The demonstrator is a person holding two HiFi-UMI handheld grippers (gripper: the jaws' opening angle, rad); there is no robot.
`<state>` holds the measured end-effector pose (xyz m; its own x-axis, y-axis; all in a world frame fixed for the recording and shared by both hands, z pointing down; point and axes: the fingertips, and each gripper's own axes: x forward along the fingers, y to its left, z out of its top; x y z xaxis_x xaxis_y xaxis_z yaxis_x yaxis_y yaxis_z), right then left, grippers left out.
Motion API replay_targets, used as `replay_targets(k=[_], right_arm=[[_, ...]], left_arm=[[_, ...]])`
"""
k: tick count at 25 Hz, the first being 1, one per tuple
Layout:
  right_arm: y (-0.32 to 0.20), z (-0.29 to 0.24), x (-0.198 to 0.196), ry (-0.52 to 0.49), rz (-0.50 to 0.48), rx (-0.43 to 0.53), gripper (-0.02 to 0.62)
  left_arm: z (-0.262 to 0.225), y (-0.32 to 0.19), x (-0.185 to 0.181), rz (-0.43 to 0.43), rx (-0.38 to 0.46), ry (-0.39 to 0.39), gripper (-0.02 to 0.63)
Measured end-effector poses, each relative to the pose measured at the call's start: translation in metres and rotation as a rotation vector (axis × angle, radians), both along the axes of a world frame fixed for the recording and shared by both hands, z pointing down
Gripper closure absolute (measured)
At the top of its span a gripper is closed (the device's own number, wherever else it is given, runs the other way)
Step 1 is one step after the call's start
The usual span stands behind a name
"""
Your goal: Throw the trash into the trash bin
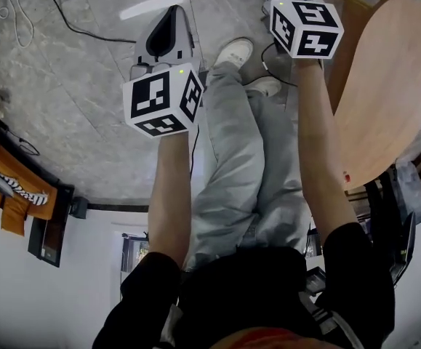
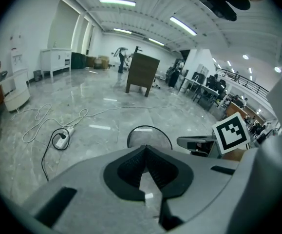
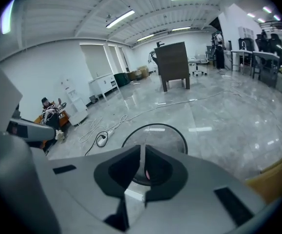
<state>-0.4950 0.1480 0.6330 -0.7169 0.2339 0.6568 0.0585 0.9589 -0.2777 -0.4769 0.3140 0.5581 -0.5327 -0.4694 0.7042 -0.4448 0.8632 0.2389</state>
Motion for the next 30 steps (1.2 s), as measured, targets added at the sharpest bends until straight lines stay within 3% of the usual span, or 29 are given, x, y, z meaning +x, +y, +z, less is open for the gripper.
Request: replay_targets(k=[3,9,16,22,30], right_arm=[[-0.005,-0.028,0.018,-0.011,0.069,-0.025,0.582],[-0.041,-0.127,0.136,-0.023,0.209,-0.100,0.584],[-0.112,-0.185,0.261,-0.048,0.598,-0.136,0.584],[-0.150,-0.211,0.387,-0.048,0.919,-0.104,0.584],[-0.158,-0.227,0.581,-0.041,1.327,-0.055,0.583]], left_arm=[[-0.013,-0.006,-0.003,0.056,-0.003,0.006,0.598],[-0.087,-0.080,0.043,0.236,0.023,0.001,0.598],[-0.130,-0.189,0.104,0.525,0.051,0.000,0.598],[-0.146,-0.268,0.197,0.782,0.074,0.024,0.598],[-0.159,-0.338,0.372,1.141,0.093,0.048,0.598]])
